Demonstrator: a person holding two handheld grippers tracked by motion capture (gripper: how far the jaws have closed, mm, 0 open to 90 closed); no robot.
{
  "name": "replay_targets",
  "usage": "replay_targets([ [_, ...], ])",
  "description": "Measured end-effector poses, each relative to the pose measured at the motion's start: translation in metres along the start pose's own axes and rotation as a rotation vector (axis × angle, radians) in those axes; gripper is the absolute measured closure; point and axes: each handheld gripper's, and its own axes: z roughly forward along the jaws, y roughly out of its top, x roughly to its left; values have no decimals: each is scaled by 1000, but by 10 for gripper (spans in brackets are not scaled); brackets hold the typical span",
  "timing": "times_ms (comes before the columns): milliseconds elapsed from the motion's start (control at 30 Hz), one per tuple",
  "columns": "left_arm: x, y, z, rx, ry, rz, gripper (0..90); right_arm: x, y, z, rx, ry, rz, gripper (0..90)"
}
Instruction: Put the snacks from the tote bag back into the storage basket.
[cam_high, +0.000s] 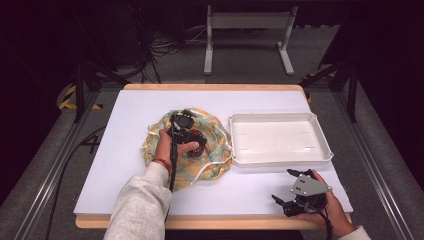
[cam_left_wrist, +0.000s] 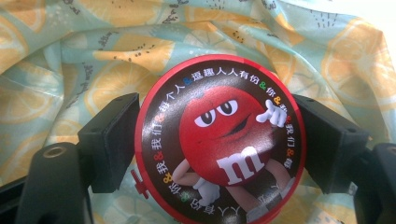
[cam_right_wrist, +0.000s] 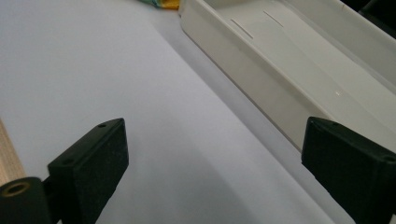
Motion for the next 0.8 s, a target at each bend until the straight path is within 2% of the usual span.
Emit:
replay_targets([
  [367, -7, -1, -4, -19, 64, 34, 250, 2, 0, 2, 15, 11, -13, 77],
  [567, -7, -2, -5, -29, 75, 34, 255, 2, -1, 2, 21, 18, -12, 76],
  [700, -3, -4, -8, -34, 59, 10, 255, 2, 0, 3, 24, 20, -12, 75],
  [800, -4, -4, -10, -36, 59, 19, 255, 2, 0, 3, 24, 19, -15, 74],
])
